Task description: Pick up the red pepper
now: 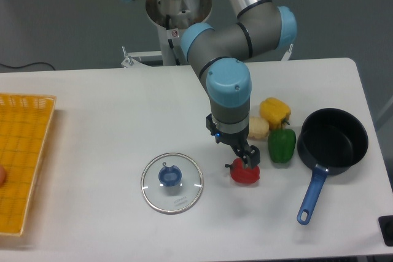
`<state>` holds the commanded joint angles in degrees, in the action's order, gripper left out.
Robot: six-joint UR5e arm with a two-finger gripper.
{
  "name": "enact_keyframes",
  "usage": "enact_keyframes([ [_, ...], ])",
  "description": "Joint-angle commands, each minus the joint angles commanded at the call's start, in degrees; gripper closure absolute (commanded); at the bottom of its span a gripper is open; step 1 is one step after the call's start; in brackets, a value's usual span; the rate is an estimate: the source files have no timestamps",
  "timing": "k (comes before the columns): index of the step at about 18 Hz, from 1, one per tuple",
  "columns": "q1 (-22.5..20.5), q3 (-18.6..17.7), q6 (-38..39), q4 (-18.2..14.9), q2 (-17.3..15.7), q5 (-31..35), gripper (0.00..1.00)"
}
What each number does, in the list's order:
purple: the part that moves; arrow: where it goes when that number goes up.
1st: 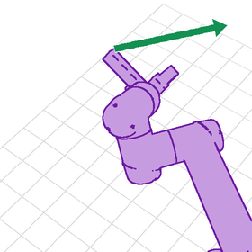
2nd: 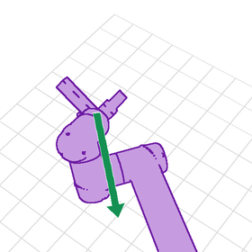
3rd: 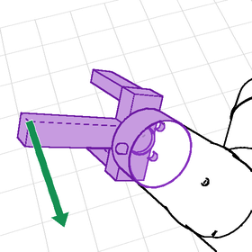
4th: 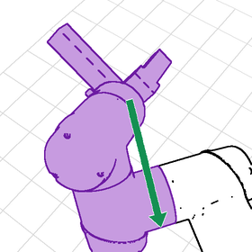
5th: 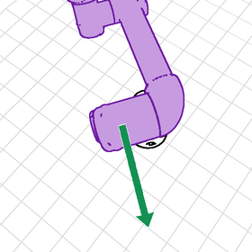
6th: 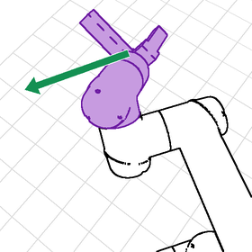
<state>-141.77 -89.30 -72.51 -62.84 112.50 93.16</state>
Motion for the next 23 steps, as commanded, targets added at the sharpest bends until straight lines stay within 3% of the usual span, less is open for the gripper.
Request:
enact_keyframes([
  [4,0.09,0.44,2.89,0.26,0.44,-0.44,0.00],
  [7,0.17,0.53,2.55,2.37,1.05,-2.98,0.00],
  [20,-1.85,-0.09,5.27,3.08,1.93,-0.79,0.00],
  [23,-1.76,-0.61,6.68,5.35,2.28,-1.05,0.00],
])
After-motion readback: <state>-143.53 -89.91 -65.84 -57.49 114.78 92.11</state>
